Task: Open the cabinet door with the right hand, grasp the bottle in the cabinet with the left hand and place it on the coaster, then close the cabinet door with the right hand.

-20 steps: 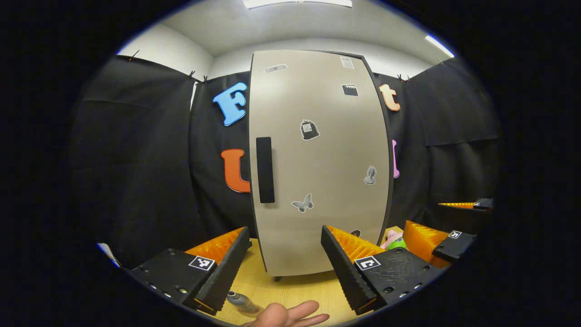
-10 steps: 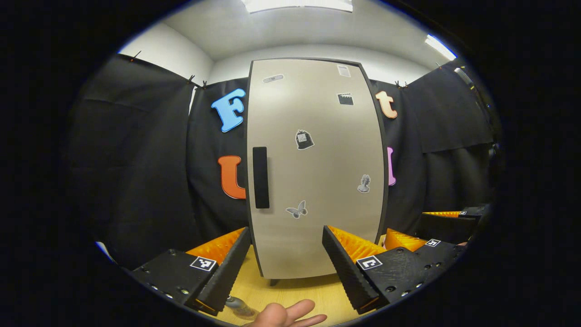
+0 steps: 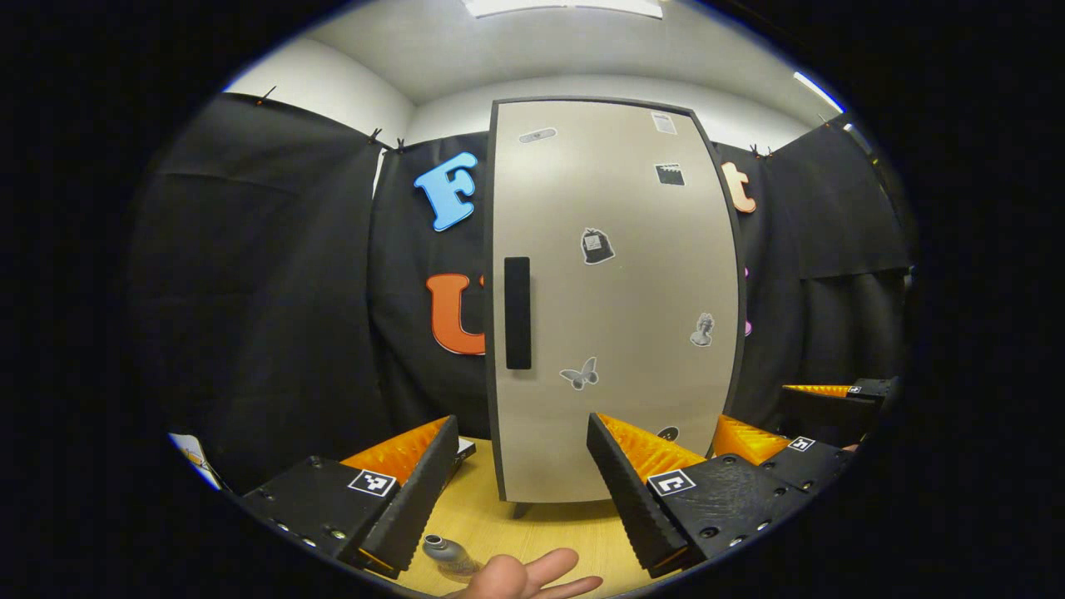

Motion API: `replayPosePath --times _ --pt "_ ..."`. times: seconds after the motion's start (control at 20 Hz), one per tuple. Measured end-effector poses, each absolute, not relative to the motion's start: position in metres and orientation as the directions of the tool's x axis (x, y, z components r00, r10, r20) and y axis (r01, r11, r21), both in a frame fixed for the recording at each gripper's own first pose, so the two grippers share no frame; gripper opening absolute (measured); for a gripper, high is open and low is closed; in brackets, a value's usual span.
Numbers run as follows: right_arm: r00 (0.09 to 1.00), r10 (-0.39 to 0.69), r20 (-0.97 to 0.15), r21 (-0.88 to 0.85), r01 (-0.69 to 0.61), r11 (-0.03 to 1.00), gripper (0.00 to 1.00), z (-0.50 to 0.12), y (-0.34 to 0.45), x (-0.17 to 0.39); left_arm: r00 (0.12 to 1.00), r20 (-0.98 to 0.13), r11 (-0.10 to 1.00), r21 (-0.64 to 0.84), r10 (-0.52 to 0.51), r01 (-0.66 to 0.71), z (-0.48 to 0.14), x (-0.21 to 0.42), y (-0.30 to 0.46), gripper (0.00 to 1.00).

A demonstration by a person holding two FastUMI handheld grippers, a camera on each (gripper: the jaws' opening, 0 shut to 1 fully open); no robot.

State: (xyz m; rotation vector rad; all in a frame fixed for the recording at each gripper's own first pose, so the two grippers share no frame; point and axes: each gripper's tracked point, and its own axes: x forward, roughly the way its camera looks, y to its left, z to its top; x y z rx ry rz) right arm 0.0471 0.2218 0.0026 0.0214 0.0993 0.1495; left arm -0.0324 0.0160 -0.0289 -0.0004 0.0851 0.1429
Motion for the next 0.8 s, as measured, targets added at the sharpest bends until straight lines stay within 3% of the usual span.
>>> replayPosePath --times 0.05,0.2,0.8 --pt "0.983 0.153 -0.099 0.033 -0.151 0.988 0.99 0.002 0.223 0.048 0.985 -0.088 0.989 0.001 0.149 -0.150 -0.029 -0.032 0.018 0.94" --pt "0.983 0.155 -0.096 0.037 -0.152 0.988 0.95 0.005 0.223 0.047 0.983 -0.090 0.987 0.002 0.162 -0.162 -0.028 -0.033 0.022 0.94" --pt "0.988 0.120 -0.095 0.042 -0.117 0.992 0.99 0.003 0.209 0.039 0.982 -0.120 0.989 0.000 0.144 -0.145 -0.034 -0.033 0.016 0.94"
